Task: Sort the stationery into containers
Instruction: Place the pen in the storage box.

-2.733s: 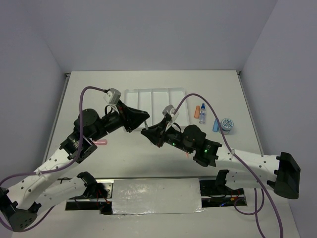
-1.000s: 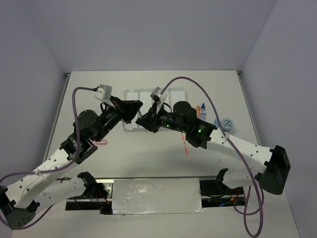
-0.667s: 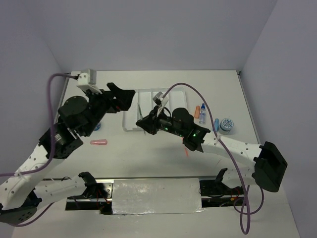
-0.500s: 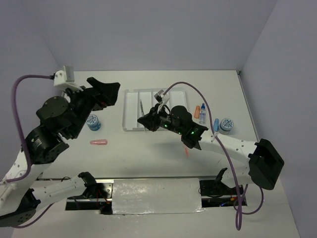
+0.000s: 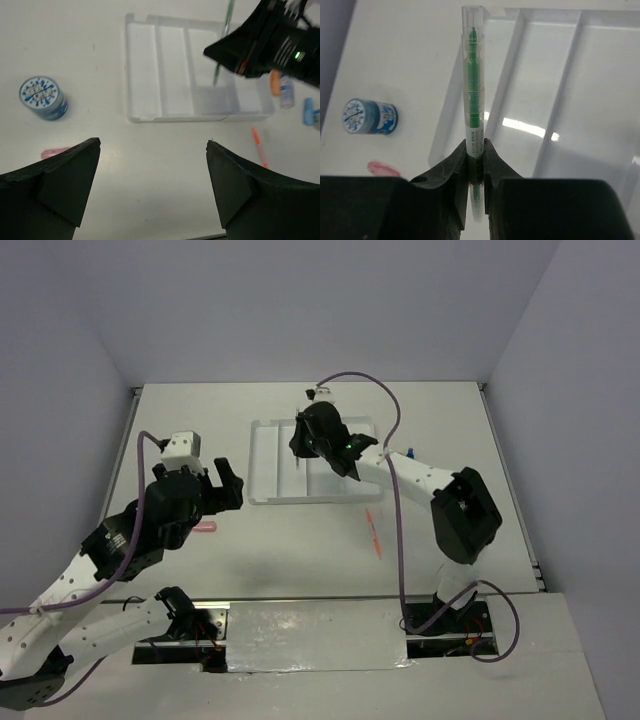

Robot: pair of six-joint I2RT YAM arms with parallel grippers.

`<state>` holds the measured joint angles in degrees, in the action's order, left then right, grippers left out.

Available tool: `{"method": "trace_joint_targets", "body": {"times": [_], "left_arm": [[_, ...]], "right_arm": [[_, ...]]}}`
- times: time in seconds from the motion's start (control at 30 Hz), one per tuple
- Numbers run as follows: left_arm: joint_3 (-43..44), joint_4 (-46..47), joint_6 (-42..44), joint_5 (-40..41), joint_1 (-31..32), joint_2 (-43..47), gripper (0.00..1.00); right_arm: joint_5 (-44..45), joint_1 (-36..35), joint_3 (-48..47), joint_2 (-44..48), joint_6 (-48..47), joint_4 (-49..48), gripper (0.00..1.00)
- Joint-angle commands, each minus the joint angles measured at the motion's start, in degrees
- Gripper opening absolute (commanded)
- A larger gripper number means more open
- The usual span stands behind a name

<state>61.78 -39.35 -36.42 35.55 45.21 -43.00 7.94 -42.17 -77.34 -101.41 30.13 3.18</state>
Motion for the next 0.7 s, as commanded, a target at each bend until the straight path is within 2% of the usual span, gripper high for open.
{"method": "trace_joint_targets", "body": {"times": [0.0, 0.13, 0.2, 0.27, 0.43, 0.53, 0.67], "left_arm": [[-1.0, -3.3, -1.4, 3.5, 0.1, 1.9, 0.99], [-3.3, -3.2, -1.1, 2.5, 0.1, 4.3, 0.99], [-3.9, -2.6, -0.1, 1.9, 0.1, 5.5, 0.99], [-4.0, -2.7, -0.2, 1.9, 0.1, 5.7, 0.99], [-4.3, -2.3, -0.1, 1.4, 0.1, 6.2, 0.99], [-4.7, -2.0, 0.4, -0.3, 0.1, 5.9, 0.99], [-4.6, -2.2, 0.3, -0.5, 0.1, 5.7, 0.99]], "right_arm": [[4.4, 0.8, -10.6, -5.6, 0.9, 9.2, 0.04], [3.9, 0.9, -17.9, -12.5, 0.0, 13.3, 0.06], [3.5, 0.9, -18.9, -15.1, 0.8, 13.2, 0.15], [2.9, 1.1, -19.9, -17.8, 1.9, 13.3, 0.19], [2.0, 1.0, -20.6, -21.2, 3.6, 12.3, 0.2], [1.2, 0.9, -20.4, -21.9, 4.0, 11.8, 0.3], [1.4, 1.0, -18.8, -20.8, 4.8, 10.9, 0.51]]}}
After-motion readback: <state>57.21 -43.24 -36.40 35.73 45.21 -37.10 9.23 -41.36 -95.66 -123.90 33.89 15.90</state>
